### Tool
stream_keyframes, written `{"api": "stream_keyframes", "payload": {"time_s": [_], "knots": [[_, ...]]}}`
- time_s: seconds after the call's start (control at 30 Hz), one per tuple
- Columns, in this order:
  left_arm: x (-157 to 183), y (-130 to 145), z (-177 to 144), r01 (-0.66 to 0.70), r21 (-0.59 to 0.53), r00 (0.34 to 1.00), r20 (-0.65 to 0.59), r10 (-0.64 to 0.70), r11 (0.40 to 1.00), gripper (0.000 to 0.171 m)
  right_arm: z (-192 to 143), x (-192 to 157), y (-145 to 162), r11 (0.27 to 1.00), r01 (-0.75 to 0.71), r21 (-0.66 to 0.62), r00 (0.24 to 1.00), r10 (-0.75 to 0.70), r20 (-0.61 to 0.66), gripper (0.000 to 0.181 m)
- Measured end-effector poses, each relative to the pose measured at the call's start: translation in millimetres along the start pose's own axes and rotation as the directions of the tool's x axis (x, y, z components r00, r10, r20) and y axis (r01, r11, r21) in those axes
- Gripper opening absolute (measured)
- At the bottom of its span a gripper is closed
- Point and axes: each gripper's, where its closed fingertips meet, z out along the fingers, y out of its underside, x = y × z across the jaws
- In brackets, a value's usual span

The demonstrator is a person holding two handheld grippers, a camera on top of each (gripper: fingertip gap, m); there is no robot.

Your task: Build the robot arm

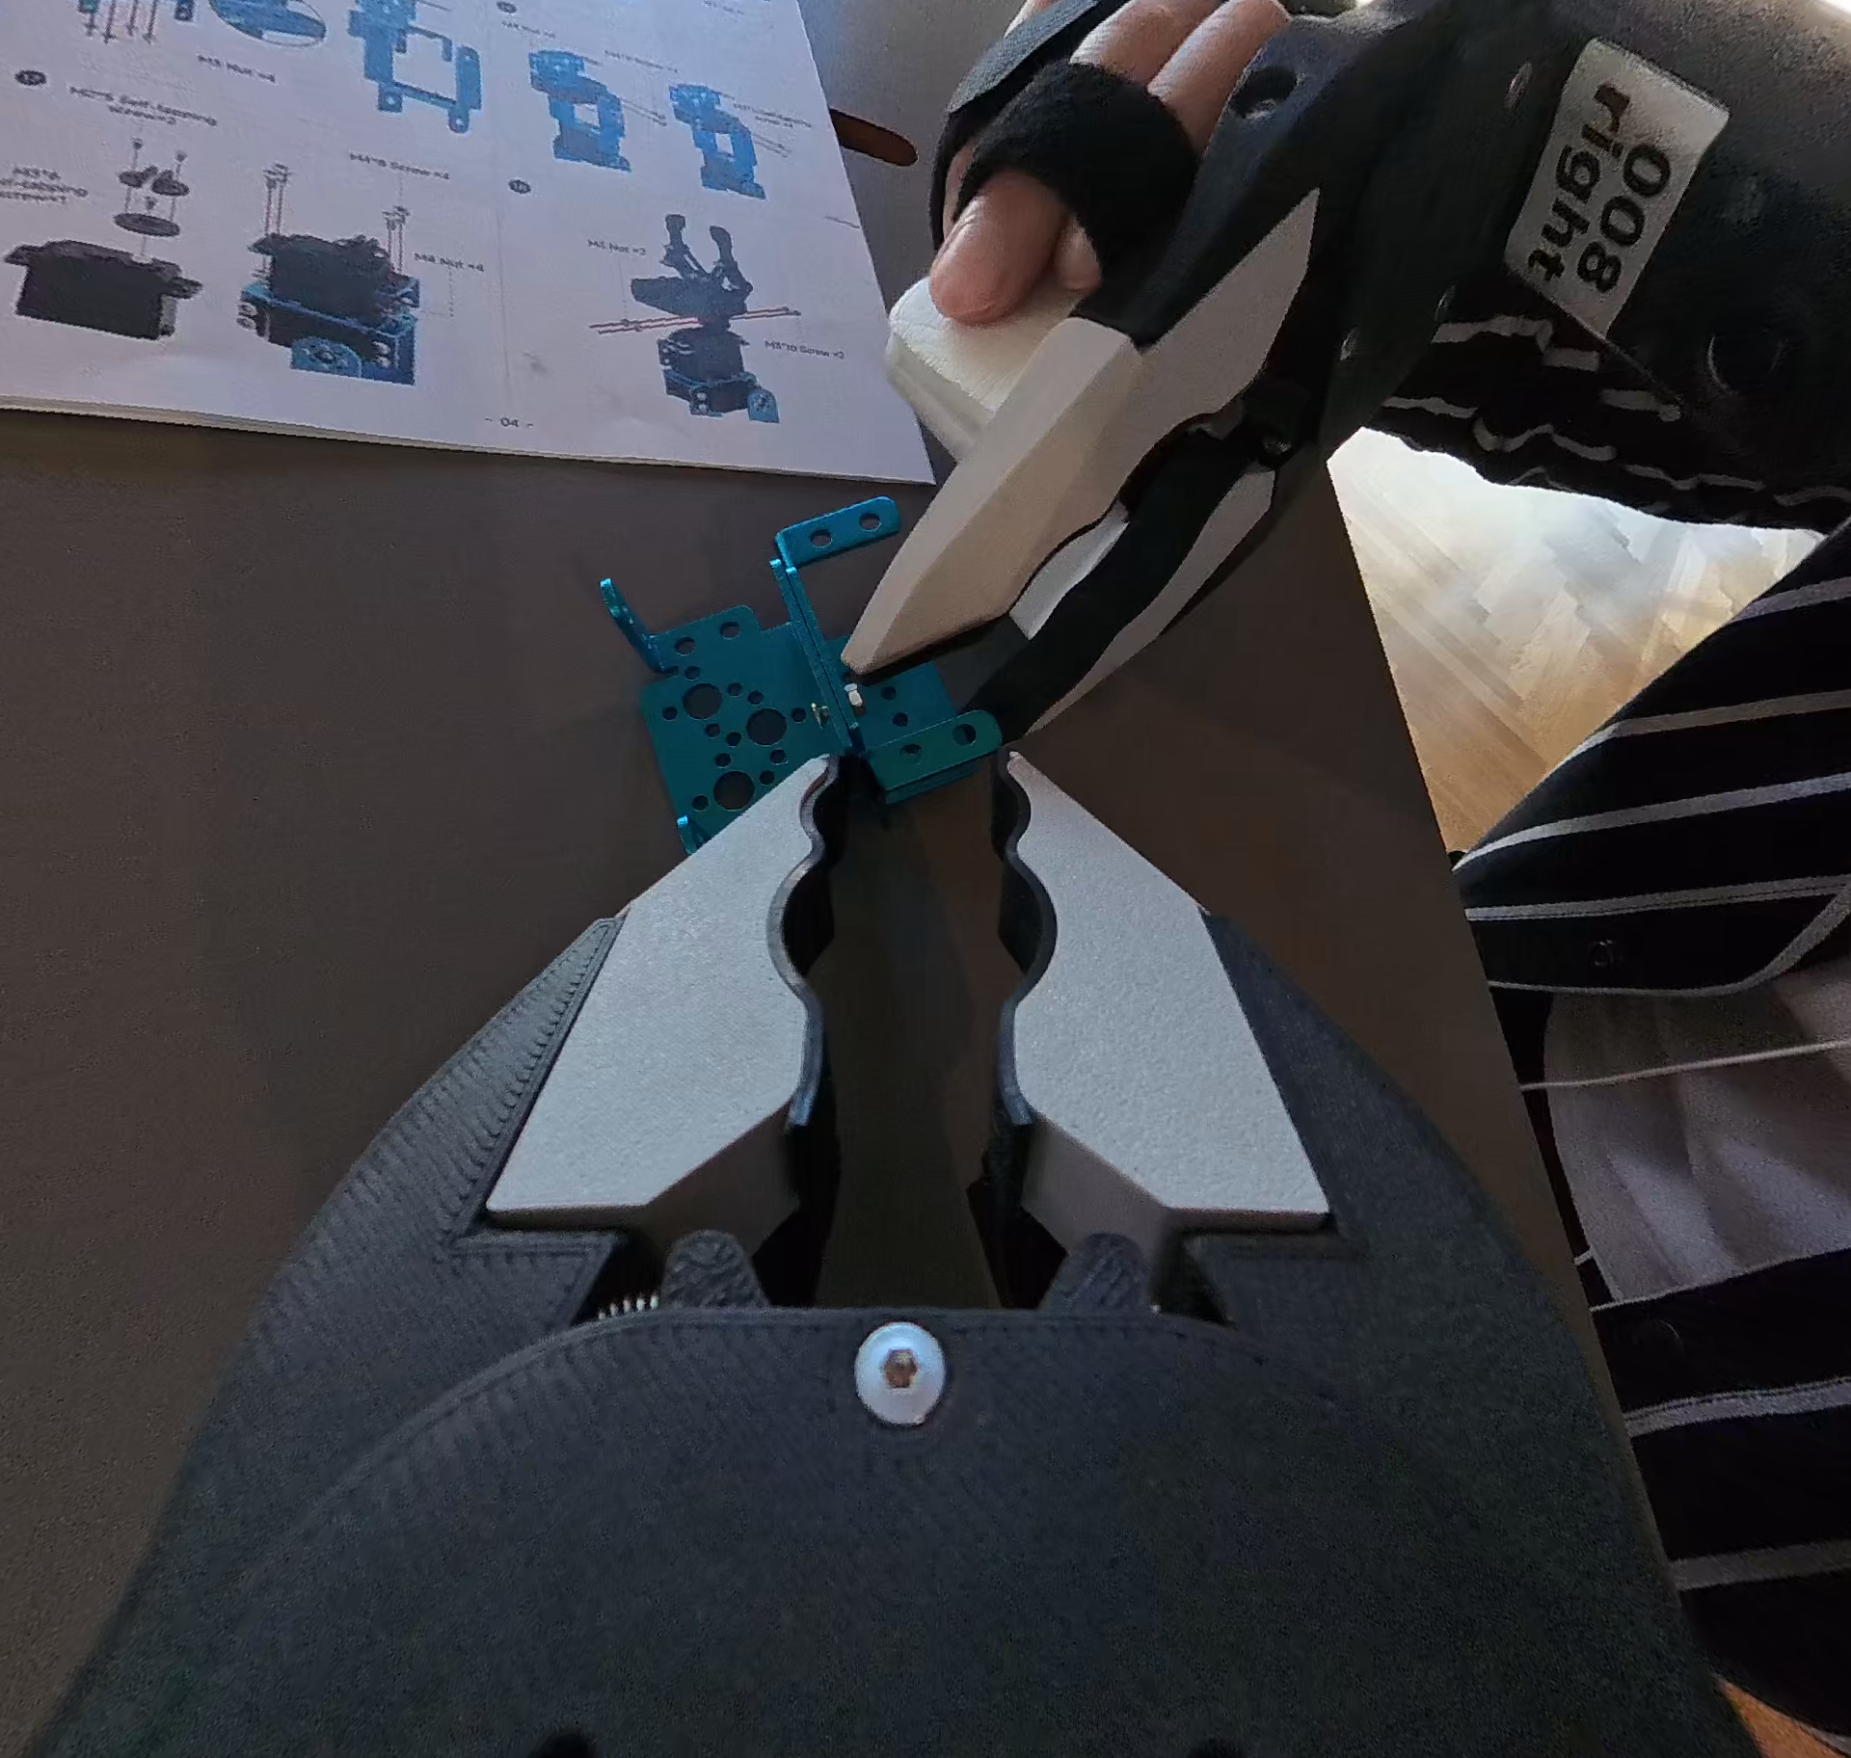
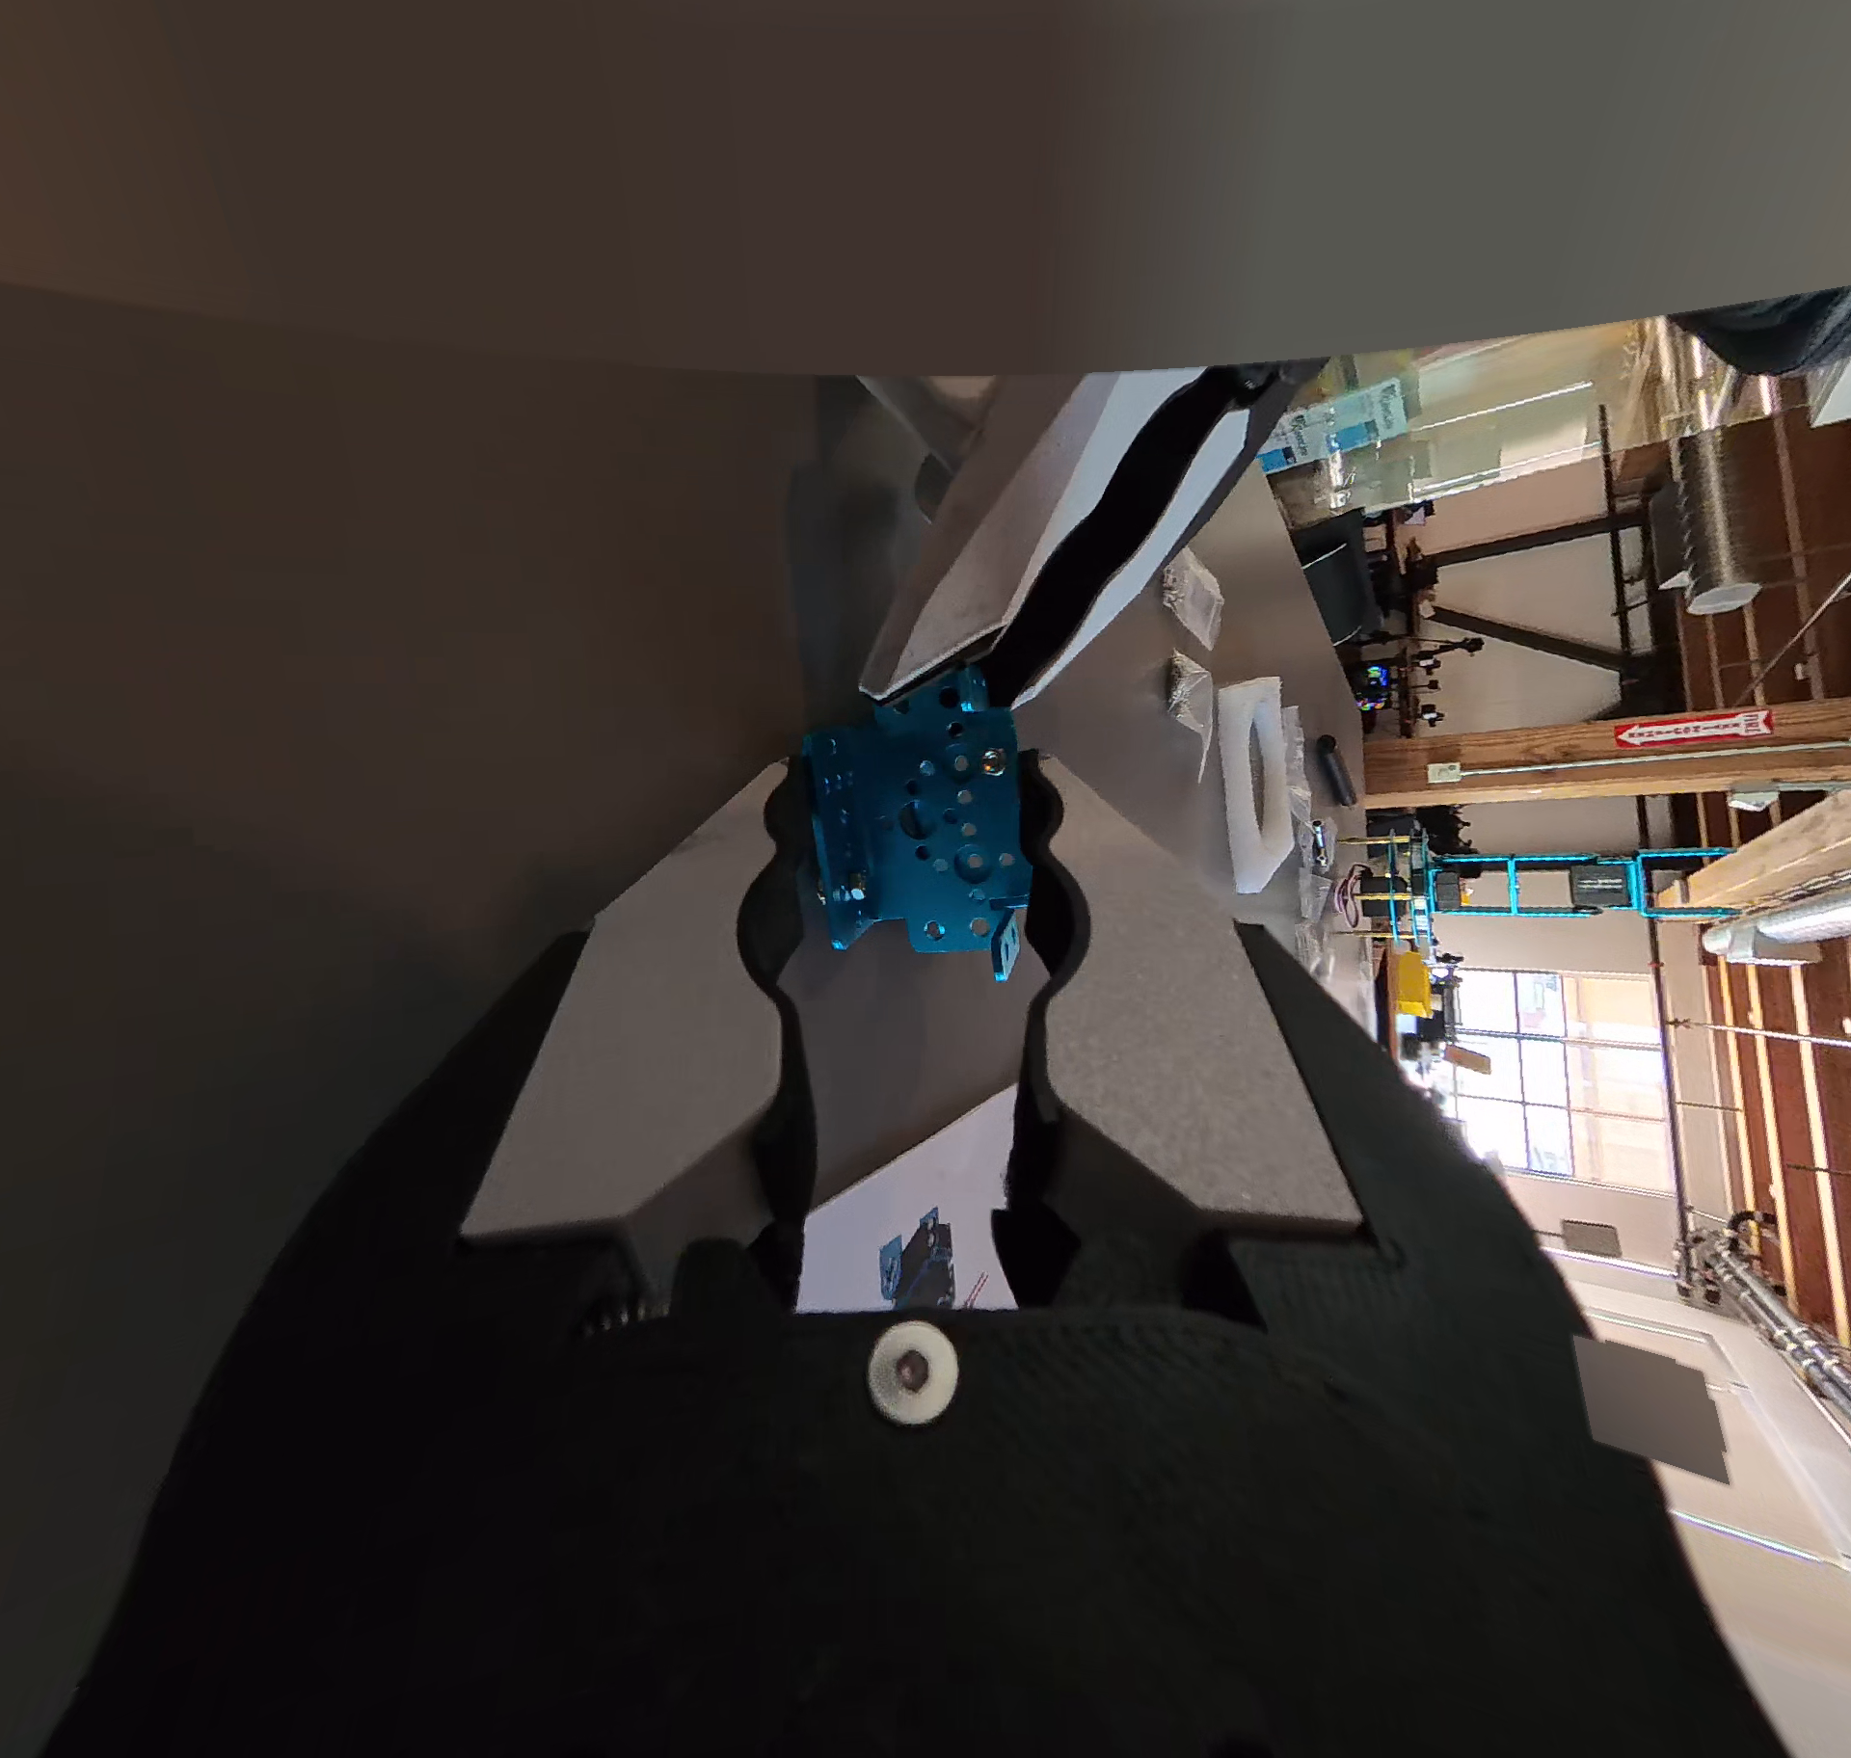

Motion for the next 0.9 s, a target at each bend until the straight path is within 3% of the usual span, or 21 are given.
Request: {"api": "stream_keyframes", "payload": {"time_s": [0.37, 0.47, 0.73, 0.9], "knots": [[-0.5, -0.4, -0.4, 0.003, 0.002, 1.0, 0.002, -0.003, 1.0, 0.028, 0.7, -1.3, 1.7, 0.998, -0.065, -0.004, 0.997, 0.065, 0.033, 0.039], [-1.1, -0.5, -0.6, 0.005, 0.003, 1.0, 0.005, -0.005, 1.0, 0.027, 1.0, -11.5, 2.9, 0.996, -0.085, -0.018, 0.991, 0.086, 0.1, 0.018], [-1.0, -0.7, -0.9, 0.009, 0.004, 1.0, 0.003, -0.009, 1.0, 0.024, -1.9, -3.6, 0.0, 1.0, 0.02, -0.017, 1.0, -0.019, 0.014, 0.029], [-0.5, -0.4, -1.0, 0.011, 0.003, 1.0, -0.003, -0.011, 1.0, 0.022, -1.7, 0.0, -0.7, 1.0, 0.001, -0.01, 1.0, -0.001, -0.001, 0.038]]}}
